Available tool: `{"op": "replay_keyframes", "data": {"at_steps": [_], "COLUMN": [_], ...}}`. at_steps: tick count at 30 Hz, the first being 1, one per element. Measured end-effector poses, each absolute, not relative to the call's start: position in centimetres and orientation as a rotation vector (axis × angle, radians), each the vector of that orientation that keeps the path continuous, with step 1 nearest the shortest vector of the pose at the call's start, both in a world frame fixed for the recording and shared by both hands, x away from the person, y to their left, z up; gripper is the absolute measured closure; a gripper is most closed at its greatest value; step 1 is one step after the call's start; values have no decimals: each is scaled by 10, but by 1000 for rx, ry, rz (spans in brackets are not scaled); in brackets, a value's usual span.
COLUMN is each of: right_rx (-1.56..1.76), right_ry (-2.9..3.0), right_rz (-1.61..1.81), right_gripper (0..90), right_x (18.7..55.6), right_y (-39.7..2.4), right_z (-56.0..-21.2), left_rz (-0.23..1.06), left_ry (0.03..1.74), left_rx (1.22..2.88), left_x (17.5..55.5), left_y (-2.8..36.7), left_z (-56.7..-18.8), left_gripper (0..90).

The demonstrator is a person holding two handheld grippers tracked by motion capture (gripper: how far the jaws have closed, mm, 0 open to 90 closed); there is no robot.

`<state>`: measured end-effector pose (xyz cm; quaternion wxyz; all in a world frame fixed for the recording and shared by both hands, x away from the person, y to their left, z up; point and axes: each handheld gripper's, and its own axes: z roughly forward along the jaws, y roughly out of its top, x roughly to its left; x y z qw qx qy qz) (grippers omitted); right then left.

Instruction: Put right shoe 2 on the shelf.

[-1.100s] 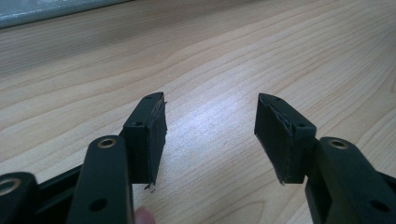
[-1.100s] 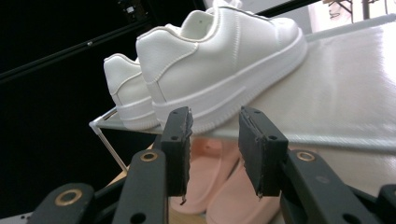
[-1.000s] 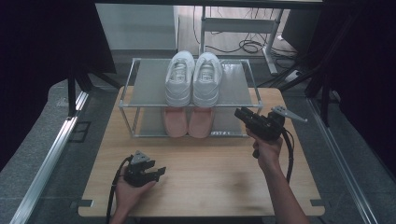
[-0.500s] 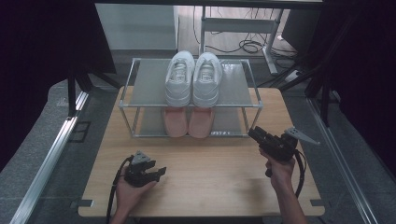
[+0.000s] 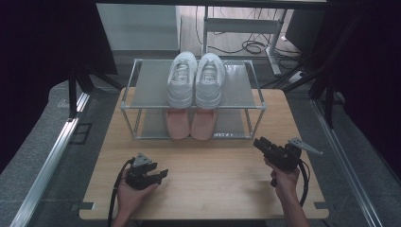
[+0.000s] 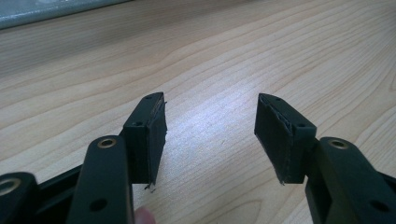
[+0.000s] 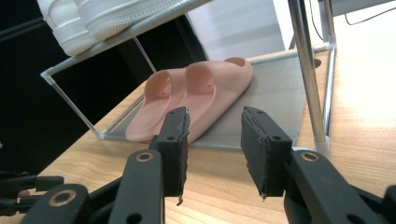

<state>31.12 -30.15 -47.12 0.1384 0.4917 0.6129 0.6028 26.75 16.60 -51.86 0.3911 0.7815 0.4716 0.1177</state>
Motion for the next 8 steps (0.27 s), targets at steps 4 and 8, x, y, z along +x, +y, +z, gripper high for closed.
{"op": "replay_keyframes", "data": {"at_steps": [4, 8], "right_rx": [1405, 1399], "right_ry": [1781, 1790], "right_rz": [1743, 1749], "right_gripper": [605, 596], "right_x": [309, 307], "right_y": [-301, -302], "right_z": [-471, -473], "left_rz": [304, 310], "left_ry": [1198, 1204], "left_rx": [1984, 1980], "left_x": [267, 268], "left_y": [166, 166], "left_z": [-517, -517], "left_gripper": [444, 444]}}
